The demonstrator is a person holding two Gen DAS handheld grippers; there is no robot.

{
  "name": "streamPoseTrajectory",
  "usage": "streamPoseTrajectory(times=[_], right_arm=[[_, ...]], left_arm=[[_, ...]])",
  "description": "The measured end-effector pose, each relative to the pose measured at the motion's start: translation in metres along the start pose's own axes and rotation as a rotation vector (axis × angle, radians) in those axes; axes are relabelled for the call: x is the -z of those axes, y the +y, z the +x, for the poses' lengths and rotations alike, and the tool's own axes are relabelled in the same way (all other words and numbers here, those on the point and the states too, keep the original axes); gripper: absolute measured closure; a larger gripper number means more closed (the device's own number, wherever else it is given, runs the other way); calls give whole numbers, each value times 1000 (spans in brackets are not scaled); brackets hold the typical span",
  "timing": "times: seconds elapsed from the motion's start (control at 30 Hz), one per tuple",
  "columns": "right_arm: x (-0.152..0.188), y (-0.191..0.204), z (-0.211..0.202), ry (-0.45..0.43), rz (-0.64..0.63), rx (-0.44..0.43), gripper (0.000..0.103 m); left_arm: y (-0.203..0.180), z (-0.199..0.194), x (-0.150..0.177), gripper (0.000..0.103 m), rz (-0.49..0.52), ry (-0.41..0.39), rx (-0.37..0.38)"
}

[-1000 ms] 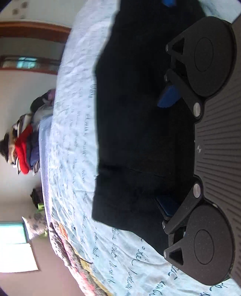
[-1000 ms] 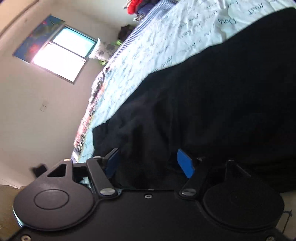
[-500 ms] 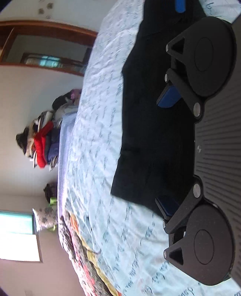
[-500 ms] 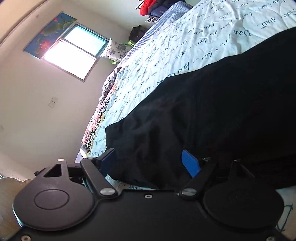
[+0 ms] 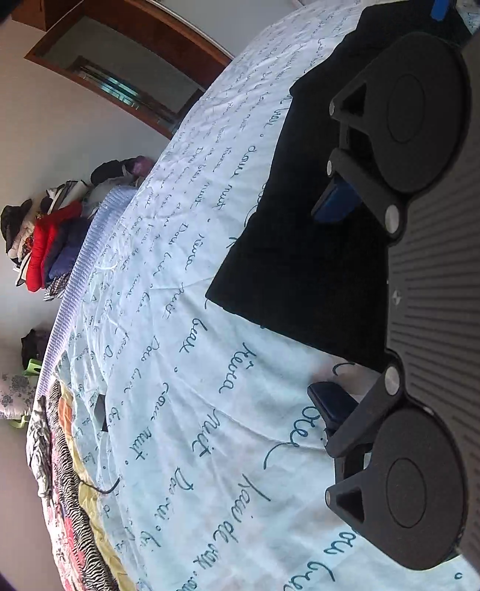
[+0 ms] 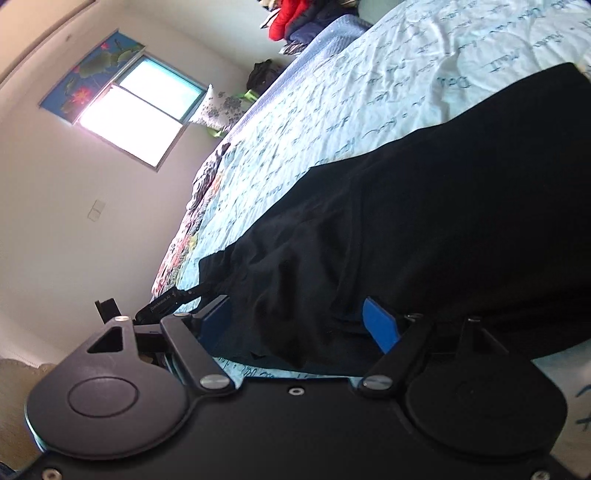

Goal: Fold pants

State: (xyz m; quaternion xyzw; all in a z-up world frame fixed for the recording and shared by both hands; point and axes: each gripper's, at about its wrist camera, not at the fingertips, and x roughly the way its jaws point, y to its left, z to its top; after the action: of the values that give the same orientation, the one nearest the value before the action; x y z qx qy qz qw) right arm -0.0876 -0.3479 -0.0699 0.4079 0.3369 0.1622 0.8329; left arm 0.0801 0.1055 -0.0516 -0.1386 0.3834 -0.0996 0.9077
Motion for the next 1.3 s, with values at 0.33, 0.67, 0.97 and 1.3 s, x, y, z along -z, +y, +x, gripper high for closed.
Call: streamPoseTrajectory(times=[0.33,0.67,0.97,1.3], right_arm=[[3,3,0,6,-4,-12,23],[12,-1,-6,-19,50,-22,23],[-8,74,26,4,-108,45,23],[26,199,129,7,-623,72,23]], left_arm=[[8,-4,-6,56,-32,18,49],[6,-6,-7,57,-39,21,38],[-4,-4,9,32,61,-14,-6],[1,-4,14,44,117,-49,20]])
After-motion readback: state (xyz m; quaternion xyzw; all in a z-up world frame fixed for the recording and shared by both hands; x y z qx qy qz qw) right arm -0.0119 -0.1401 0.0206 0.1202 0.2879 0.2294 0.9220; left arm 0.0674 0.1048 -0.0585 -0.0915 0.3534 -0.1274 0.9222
